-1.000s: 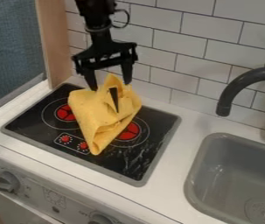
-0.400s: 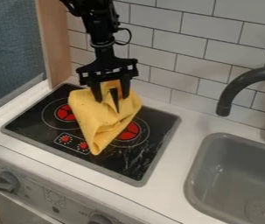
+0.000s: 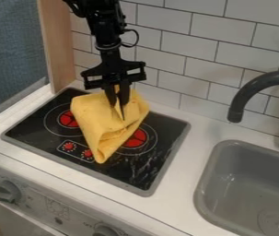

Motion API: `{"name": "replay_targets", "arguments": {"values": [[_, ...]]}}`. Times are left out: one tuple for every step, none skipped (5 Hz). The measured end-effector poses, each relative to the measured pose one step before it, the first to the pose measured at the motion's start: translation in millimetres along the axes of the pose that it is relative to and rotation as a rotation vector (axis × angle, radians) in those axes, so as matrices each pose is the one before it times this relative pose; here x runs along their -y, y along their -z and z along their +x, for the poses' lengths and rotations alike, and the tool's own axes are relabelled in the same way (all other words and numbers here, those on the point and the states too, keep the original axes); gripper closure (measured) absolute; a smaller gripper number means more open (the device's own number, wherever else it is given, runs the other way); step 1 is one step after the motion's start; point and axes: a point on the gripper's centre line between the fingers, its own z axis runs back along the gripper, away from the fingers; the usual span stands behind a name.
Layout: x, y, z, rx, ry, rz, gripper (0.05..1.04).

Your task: Unfold the cloth from top right to bottom left

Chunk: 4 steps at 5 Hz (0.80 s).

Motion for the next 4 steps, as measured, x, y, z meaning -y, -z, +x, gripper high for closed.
{"name": "replay_targets", "arguments": {"values": [[-0.09, -0.3, -1.24, -0.0092, 0.0068, 0.0013, 1.027], [-3.08, -9.17, 0.38, 0.0026, -0.0016, -0.0075, 1.033], [-4.94, -42.16, 0.49, 0.0577, -0.0072, -0.0377, 1.034], [-24.26, -20.91, 3.29, 0.0197, -0.0273, 0.011, 1.034]]}}
